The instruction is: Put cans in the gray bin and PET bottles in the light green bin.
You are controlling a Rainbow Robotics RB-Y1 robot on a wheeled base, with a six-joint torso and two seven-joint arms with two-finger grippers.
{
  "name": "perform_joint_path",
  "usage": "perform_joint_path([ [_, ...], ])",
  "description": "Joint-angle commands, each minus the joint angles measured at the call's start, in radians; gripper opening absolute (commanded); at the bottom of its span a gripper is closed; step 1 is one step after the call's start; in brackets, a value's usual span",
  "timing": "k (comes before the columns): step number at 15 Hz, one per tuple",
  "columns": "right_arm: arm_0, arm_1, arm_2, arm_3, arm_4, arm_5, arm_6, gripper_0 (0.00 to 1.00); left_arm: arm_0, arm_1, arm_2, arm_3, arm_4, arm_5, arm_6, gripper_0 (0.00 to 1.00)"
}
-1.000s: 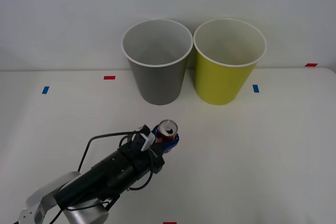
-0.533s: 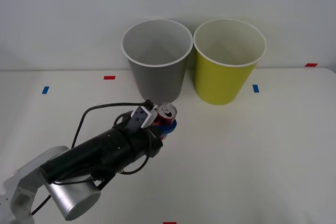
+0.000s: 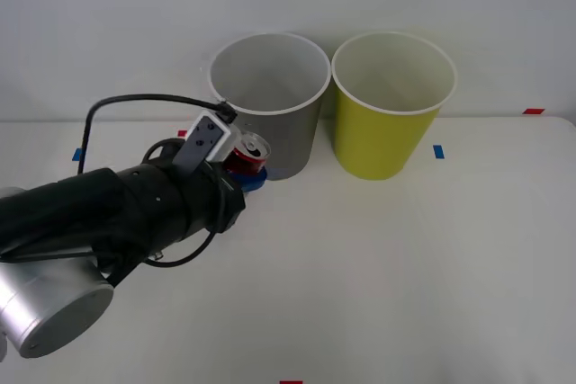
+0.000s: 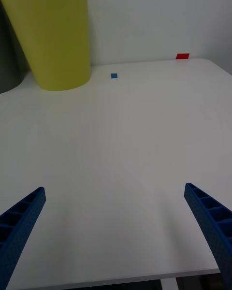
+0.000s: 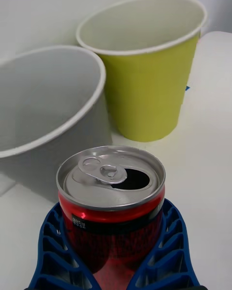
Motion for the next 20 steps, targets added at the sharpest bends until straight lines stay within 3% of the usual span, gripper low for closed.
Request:
perform_joint_path([
  [1,0.000,0.000,0.000,0.000,0.000,0.000,0.000,1.00,-0.016,-0.053,0.168,-0.050,0.129,0.120,-0.116,0.00],
  [5,0.000,0.000,0.000,0.000,0.000,0.000,0.000,1.00,-0.119,-0.091,0.326,-0.049,0.255,0.270,-0.179,0.00],
  [8,0.000,0.000,0.000,0.000,0.000,0.000,0.000,1.00,-0.233,-0.128,0.379,-0.049,0.247,0.360,-0.163,0.00],
  [10,0.000,0.000,0.000,0.000,0.000,0.000,0.000,1.00,-0.288,-0.157,0.379,-0.027,0.204,0.362,-0.145,0.00],
  [14,0.000,0.000,0.000,0.000,0.000,0.000,0.000,1.00,-0.415,-0.177,0.333,0.108,0.172,0.333,-0.116,0.00],
  [20,0.000,0.000,0.000,0.000,0.000,0.000,0.000,1.00,-0.547,-0.177,0.198,0.372,0.143,0.110,-0.085,0.00],
])
